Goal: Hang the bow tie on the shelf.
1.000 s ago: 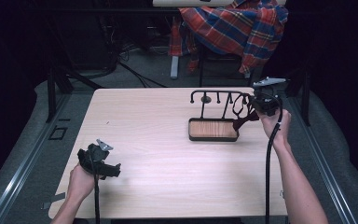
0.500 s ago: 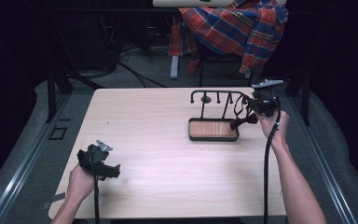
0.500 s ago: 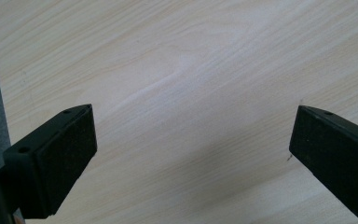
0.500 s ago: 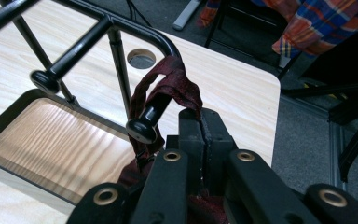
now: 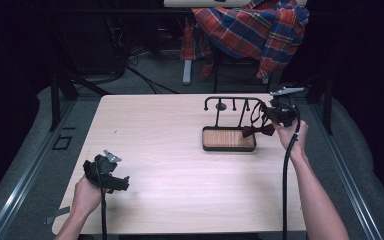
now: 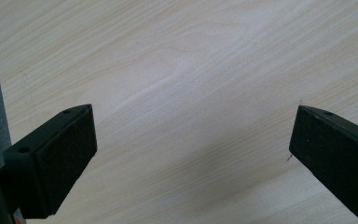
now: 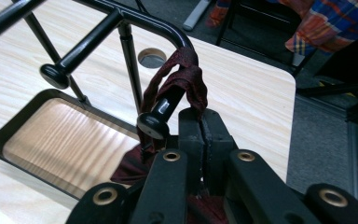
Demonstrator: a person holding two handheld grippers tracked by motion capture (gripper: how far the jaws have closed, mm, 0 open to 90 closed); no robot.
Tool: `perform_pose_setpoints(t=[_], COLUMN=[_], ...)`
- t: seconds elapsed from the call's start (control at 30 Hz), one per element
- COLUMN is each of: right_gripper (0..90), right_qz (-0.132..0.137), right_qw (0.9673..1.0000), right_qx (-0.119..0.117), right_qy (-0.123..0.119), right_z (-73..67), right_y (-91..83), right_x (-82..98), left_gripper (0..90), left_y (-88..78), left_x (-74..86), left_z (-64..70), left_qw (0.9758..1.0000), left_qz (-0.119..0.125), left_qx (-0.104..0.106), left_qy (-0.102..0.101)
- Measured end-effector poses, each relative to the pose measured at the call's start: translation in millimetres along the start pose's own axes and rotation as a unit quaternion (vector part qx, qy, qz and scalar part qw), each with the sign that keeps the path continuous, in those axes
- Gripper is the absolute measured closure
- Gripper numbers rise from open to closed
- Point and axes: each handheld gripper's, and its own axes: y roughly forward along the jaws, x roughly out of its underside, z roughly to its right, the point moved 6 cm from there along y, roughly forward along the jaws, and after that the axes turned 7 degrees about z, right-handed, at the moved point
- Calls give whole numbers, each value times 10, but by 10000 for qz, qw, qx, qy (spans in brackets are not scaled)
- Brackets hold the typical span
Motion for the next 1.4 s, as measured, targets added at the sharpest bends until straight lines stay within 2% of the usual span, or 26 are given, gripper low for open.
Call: perform_pose_setpoints(t=[0.27,0.4,0.77,0.87,0.9,1.0,1.03,1.13,1.2,1.4], right_gripper=[883,876,798,748,682,625,566,521,446,323], right_qz=[18,19,-38,-76,-110,-116,-78,-68,-27,-171], right_qw=[9999,9999,9999,9998,9997,9996,9996,9994,9992,9991], right_qx=[-87,-103,-167,-203,-228,-241,-258,-307,-356,-377], right_qy=[-72,-32,2,-32,-29,22,91,114,170,99], right_z=[-45,-35,-40,-44,-39,-18,9,28,46,7], right_y=[0,10,55,63,66,47,4,-34,-99,-229], right_x=[16,29,72,84,108,130,145,154,167,220], left_gripper=[10,10,10,10,10,10,10,10,10,10], left_y=[4,4,31,57,73,76,76,81,73,40], left_x=[-1,0,-37,-63,-79,-103,-121,-129,-135,-154], left_z=[7,10,20,28,39,54,66,80,88,108], left_qw=[10000,10000,10000,9999,9999,9999,9998,9998,9997,9996], left_qz=[-30,-37,-28,-20,-19,1,25,10,24,124], left_qx=[14,14,32,65,73,84,93,101,114,112], left_qy=[4,6,70,86,110,141,159,172,204,214])
